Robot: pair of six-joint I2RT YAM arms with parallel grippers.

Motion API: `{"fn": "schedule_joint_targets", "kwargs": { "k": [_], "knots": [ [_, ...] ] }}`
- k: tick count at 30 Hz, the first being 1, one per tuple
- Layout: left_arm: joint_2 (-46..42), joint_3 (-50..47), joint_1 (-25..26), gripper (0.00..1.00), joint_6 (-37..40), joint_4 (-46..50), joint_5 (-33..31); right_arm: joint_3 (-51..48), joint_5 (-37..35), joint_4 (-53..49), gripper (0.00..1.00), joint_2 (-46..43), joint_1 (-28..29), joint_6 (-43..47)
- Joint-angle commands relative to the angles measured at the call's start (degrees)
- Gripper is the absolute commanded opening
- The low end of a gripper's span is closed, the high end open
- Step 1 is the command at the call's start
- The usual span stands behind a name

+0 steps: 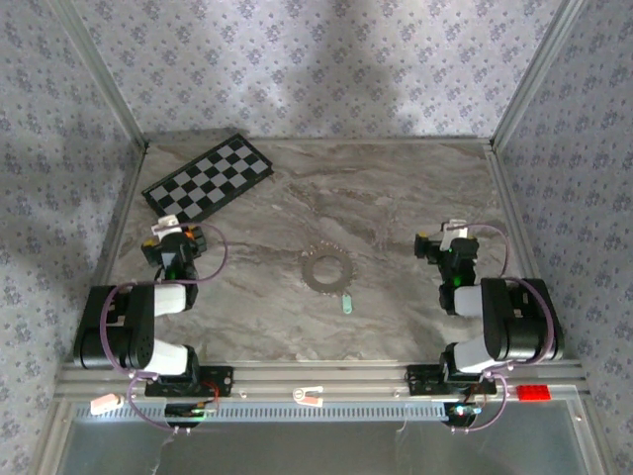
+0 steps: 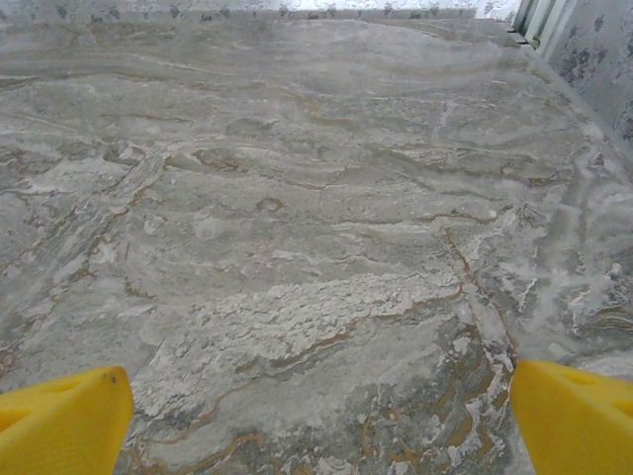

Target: Put the keys on the keyring

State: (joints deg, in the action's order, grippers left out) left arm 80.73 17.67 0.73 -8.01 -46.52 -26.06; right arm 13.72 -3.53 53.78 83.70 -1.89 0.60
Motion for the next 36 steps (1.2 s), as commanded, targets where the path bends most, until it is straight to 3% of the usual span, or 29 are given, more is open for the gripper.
{"fn": "schedule_joint_targets", "kwargs": {
  "k": [1,3,15,18,36],
  "knots": [
    [1.0,2.8,-0.2,1.00,0.0,0.1,2.9,0.7,0.9,6.7,1.00,2.5,-1.2,-2.0],
    [2.1,4.2,-0.1,1.00,1.2,1.3,5.2,0.3,1.0,8.9,1.00,4.0,-1.7,-2.6],
    [5.6,6.0,1.4,1.00,4.8,0.6,9.3,5.0,-3.7,0.5,1.00,3.7,-0.5,-1.9],
    [7.7,3.8,0.1,1.00,3.5,-5.3,9.2,5.8,-5.2,-0.9,1.00,3.8,0.0,-1.9],
    [7.1,4.5,1.0,1.00,4.0,-2.9,8.8,6.9,-9.8,-2.2,1.00,4.3,2.3,-0.6]
  ]
}}
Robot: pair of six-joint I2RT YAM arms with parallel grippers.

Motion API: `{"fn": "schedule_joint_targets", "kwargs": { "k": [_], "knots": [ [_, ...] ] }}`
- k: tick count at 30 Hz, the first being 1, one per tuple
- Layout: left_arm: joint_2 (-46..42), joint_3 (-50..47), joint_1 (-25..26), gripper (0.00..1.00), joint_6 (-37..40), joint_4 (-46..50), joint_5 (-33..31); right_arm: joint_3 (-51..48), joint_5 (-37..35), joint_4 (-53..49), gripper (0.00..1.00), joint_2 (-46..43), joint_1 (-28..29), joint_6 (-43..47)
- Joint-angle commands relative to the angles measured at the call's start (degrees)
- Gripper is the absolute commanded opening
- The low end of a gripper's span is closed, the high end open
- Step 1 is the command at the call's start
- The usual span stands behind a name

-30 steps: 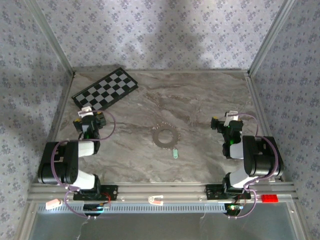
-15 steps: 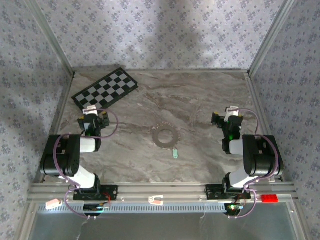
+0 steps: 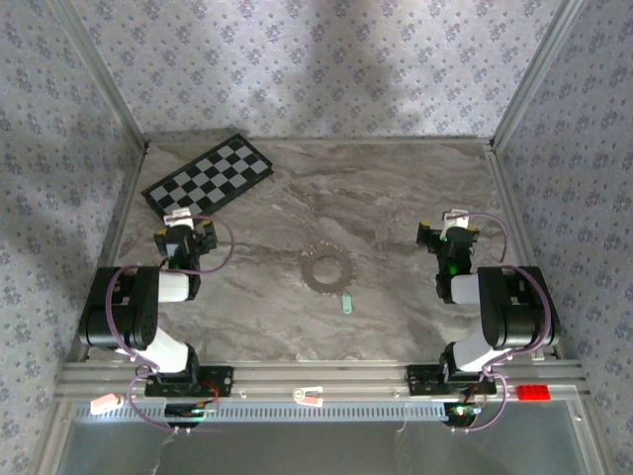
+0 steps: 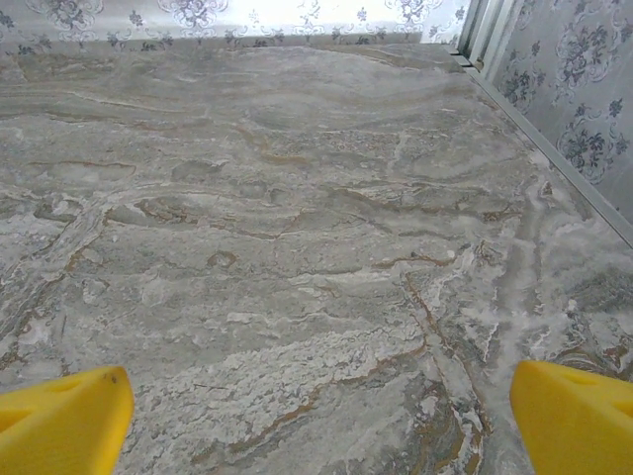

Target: Put the keys on the keyring

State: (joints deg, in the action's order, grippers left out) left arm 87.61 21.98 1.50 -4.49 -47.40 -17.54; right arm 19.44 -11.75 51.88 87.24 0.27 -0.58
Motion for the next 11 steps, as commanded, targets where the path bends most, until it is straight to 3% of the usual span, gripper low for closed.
{"fn": "schedule_joint_targets", "kwargs": {
  "k": [1,11],
  "knots": [
    [0.3,0.2,0.2,1.00,0.5,-2.0,0.3,1.1,-1.6,-0.3,1.00,0.7,0.2,0.6],
    [0.2,0.3,0.2,1.00,0.5,-2.0,0.2,1.2,-1.5,-0.4,1.00,0.8,0.1,0.6]
  ]
}}
